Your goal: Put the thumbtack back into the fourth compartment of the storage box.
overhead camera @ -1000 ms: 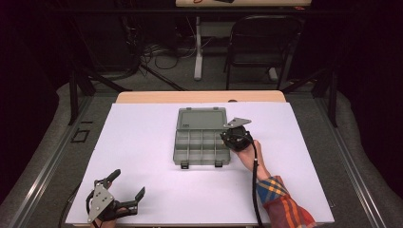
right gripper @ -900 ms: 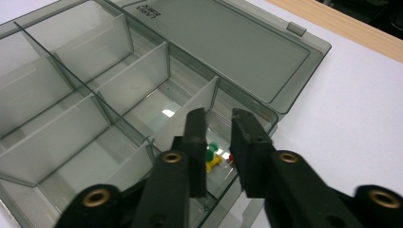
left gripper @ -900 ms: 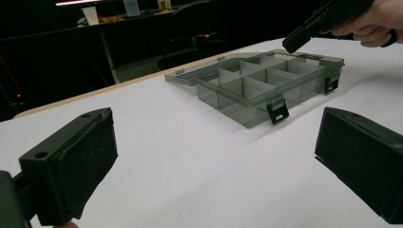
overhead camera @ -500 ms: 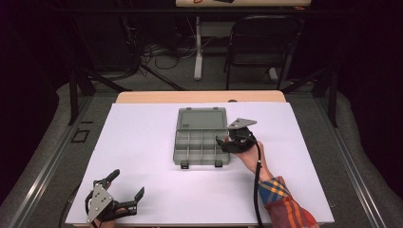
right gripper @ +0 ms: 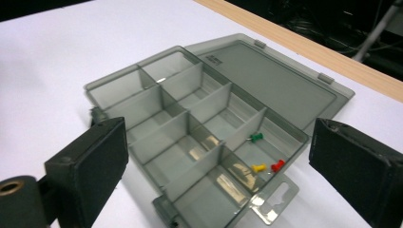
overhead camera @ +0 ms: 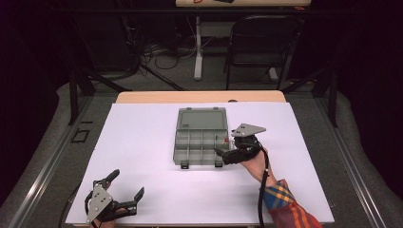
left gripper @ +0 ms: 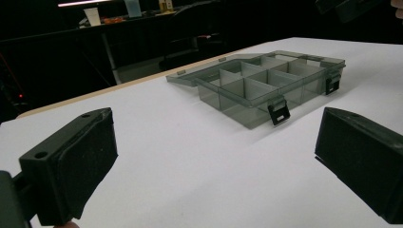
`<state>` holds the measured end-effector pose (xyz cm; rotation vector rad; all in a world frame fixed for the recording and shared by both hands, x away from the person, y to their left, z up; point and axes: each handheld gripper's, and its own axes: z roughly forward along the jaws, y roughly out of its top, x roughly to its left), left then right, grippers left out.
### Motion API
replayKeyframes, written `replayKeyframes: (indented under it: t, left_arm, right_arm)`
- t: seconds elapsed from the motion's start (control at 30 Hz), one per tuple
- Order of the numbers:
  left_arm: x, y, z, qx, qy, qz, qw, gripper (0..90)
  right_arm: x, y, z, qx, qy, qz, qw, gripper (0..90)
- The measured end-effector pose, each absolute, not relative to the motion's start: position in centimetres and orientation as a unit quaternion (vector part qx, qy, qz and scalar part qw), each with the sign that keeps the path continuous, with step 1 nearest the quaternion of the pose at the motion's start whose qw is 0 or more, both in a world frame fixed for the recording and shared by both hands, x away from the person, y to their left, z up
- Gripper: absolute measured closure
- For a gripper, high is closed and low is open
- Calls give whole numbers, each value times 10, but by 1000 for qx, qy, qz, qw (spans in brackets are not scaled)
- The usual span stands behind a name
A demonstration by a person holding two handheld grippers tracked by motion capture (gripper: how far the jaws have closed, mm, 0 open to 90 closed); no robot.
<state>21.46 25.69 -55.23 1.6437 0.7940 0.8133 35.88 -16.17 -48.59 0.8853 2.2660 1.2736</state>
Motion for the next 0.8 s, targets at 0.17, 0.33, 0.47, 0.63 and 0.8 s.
replayKeyframes:
  t: [0.17,0.33,0.47,0.63,0.8]
  left_arm:
    - [214,257,-552,692,334,342,541,2]
    - [214,258,-552,692,334,343,541,2]
    - [214,257,-552,693,332,344,540,3]
    - [214,257,-552,693,332,343,540,2]
    - [214,257,-552,694,331,343,540,2]
  right_arm:
    - [348,-161,-481,303,809,463,200,33]
    - [337,-163,-480,292,808,470,203,22]
    - [328,-167,-480,285,807,476,203,6]
    - [316,-172,-480,271,805,484,212,0]
    - [306,-178,-484,263,803,488,219,0]
